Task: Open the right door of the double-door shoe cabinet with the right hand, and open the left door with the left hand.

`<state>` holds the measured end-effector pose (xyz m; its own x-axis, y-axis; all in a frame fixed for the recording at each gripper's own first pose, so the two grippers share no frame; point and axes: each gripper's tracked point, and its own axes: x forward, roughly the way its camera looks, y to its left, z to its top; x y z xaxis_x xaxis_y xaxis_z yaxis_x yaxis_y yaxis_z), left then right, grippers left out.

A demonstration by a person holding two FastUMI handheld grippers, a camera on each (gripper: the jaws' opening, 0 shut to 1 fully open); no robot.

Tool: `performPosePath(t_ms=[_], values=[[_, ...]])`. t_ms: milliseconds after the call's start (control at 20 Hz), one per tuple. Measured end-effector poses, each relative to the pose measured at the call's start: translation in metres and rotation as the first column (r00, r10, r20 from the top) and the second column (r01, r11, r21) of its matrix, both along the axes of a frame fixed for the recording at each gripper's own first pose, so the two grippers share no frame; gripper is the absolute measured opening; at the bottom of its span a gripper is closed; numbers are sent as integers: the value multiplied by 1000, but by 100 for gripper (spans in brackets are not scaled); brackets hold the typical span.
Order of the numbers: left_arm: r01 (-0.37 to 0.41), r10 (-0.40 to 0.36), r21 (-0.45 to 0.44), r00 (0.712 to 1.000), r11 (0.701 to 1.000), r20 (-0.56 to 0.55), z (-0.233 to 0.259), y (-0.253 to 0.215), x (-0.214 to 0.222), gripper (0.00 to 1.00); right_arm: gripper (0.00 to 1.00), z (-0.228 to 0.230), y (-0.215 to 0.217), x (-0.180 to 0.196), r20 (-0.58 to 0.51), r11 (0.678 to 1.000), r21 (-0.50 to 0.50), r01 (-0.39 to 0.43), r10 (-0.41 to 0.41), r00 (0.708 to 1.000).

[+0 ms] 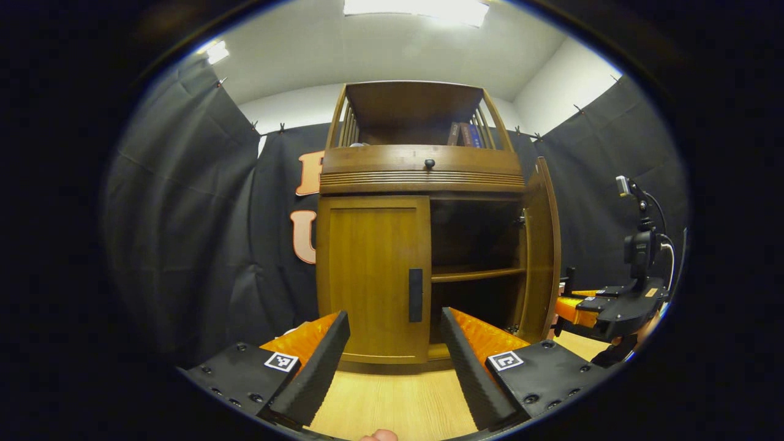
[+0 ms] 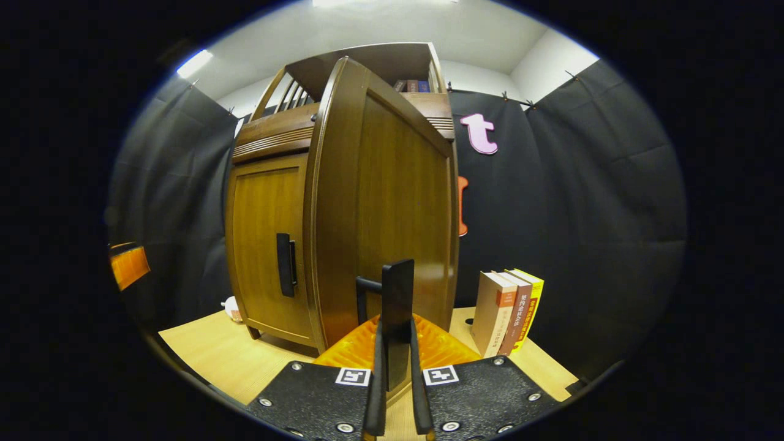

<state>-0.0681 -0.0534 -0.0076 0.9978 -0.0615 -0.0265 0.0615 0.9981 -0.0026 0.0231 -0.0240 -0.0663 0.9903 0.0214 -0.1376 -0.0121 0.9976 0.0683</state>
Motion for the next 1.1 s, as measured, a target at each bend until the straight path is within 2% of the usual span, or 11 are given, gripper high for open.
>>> performPosePath(t_ms=[50,250,400,450,550,650,700,950,1000,1050,1100], values=[[7,-7,3,1000,1000,0,0,-3,0,97,16,-1,-6,-3,-1,1000,11,11,-11,1000],[21,-21,2,1000,1000,-8,-3,-11,-3,97,11,-3,-31,-8,-9,999,-2,47,-47,999],[18,-18,-7,1000,1000,-17,-6,-13,-4,97,16,-4,-43,-10,-12,998,-13,54,-54,998],[14,-14,-6,1000,1000,-19,-6,-13,-5,98,11,-4,-52,-12,-15,998,-25,60,-61,998],[4,-4,-1,1000,1000,-16,-5,-9,-5,97,10,-15,-67,-13,-44,996,-51,72,-74,996],[-10,10,3,1000,1000,-17,-7,-5,-4,98,16,-15,-73,-14,-43,997,-37,68,-70,997],[-15,15,5,1000,1000,-19,-7,-4,-3,98,7,-16,-75,-15,-42,998,-32,61,-63,997],[-40,40,3,999,999,-32,-12,6,8,98,5,-18,-94,-15,-47,999,-13,31,-32,998],[-37,37,-5,999,999,-35,-12,6,12,98,15,-18,-97,-15,-45,1000,-10,24,-24,999],[-39,39,-8,999,999,-35,-12,7,17,96,4,-18,-99,-14,-45,1000,-10,18,-19,999],[-41,40,-12,999,999,-32,-11,8,22,98,4,-19,-102,-14,-50,1000,-6,17,-18,999]])
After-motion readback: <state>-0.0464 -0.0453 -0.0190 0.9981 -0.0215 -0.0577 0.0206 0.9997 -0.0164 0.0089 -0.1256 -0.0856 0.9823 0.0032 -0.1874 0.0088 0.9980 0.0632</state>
